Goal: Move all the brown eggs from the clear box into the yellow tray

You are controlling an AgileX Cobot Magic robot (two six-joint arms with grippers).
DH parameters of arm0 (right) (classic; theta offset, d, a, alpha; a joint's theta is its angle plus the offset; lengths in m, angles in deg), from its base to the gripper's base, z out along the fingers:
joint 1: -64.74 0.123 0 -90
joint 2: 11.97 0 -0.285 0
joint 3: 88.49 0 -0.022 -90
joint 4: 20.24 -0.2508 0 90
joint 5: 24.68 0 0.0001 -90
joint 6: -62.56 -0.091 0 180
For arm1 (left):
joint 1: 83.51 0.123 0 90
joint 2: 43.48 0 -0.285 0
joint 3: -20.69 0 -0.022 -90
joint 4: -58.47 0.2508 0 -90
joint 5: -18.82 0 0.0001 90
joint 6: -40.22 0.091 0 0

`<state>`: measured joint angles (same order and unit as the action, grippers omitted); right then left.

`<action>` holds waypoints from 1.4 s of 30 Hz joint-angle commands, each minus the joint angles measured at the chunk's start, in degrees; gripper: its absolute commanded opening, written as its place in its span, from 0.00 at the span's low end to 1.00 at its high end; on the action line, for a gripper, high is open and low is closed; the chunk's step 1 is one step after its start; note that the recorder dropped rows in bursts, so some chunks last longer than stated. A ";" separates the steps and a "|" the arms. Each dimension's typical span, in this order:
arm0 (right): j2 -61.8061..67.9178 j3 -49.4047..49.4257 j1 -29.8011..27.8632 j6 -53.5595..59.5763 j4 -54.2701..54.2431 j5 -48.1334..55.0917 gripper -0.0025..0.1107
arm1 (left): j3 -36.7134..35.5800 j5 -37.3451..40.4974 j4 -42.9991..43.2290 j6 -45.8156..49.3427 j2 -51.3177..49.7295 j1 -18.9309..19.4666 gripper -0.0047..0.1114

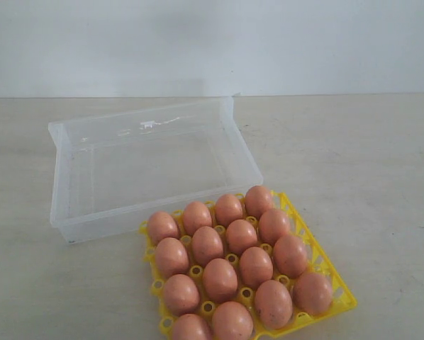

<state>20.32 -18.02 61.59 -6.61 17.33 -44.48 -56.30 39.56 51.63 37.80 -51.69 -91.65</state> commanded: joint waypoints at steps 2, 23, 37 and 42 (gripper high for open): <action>-0.06 0.05 4.02 15.25 -28.86 1.72 0.02 | -0.23 -0.43 0.24 0.24 -0.24 -0.13 0.08; -19.99 6.75 4.92 68.06 -31.63 31.74 0.02 | -0.23 -0.43 0.24 0.24 -0.24 -0.13 0.08; -24.50 6.75 4.82 67.82 -26.62 38.21 0.02 | -0.23 -0.42 0.24 0.24 -0.35 -0.13 0.08; -24.50 6.75 4.83 67.82 -26.80 38.21 0.02 | -0.23 -0.42 0.24 0.24 -0.35 -0.13 0.08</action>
<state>-3.92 -11.21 66.44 61.00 -9.72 -6.22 -56.30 39.56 51.63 37.80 -51.69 -91.65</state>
